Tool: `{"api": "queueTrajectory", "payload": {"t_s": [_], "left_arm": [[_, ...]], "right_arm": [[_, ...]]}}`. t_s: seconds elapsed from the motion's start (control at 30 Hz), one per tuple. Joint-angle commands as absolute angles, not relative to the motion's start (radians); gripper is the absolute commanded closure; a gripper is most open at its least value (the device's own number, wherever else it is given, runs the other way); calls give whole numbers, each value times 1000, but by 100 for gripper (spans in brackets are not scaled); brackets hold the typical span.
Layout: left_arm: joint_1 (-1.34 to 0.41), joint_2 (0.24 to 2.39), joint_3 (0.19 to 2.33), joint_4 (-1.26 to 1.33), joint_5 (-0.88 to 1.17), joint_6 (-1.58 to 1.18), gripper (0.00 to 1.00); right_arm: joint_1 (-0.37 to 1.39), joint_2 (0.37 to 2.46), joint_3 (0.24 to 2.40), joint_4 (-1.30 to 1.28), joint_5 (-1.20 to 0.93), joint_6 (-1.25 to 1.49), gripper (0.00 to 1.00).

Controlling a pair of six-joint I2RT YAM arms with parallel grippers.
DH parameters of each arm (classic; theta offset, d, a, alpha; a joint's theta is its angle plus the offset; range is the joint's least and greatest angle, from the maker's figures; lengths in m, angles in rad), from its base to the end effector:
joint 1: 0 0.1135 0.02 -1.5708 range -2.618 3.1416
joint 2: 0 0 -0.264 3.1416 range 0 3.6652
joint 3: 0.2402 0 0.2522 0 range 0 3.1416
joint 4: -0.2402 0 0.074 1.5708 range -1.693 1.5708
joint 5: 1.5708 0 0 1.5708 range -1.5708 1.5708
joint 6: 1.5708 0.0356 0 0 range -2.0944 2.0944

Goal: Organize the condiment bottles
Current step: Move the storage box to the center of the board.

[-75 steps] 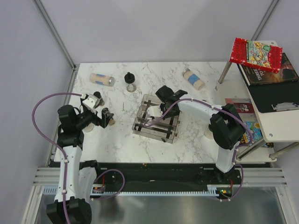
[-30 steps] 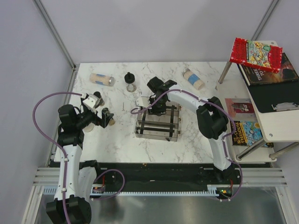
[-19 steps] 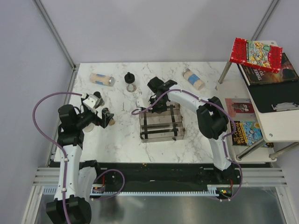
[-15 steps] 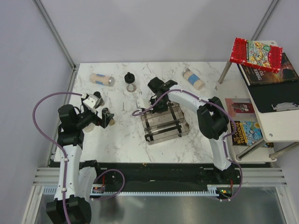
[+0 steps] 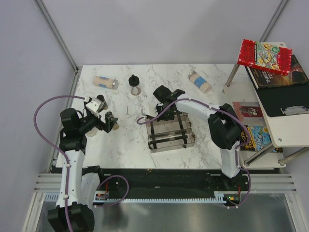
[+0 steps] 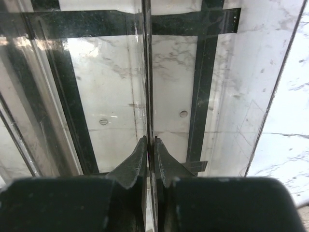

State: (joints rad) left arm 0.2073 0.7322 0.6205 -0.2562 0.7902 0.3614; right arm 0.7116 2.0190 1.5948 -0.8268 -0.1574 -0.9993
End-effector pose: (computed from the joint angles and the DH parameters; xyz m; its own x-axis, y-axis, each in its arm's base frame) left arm 0.1679 0.0095 0.2867 -0.1510 0.2225 -0.9632 0.5958 0.7980 0.0909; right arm 0.3119 0.2763 0.2017 0.1850 -0.9374 -0.2952 -0.9737 -0.1343 -0.1839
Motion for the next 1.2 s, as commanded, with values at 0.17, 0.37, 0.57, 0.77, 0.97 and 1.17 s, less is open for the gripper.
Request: {"api": "queueTrajectory", "payload": {"t_s": [0.17,0.37,0.57,0.77,0.97,1.17], "left_arm": [[213,713,624,-256,819,396,1],[213,709,624,-256,821,394,0],[213,709,624,-256,822,393,0],[213,709,624,-256,824,394,1],[215,710,626,-256,822,393,0],[213,709,626,-258,822,393,1]], "right_arm": [[762,1931,1514,-736,-95,-781,100],[791,1896,1454,-698,-31,-732,100],[799,1865,1394,-680,-6,-729,100],[799,1822,1345,-670,6,-742,100],[805,1779,1296,-641,-34,-767,100],[822,1761,1275,-637,-45,-770,100]]}}
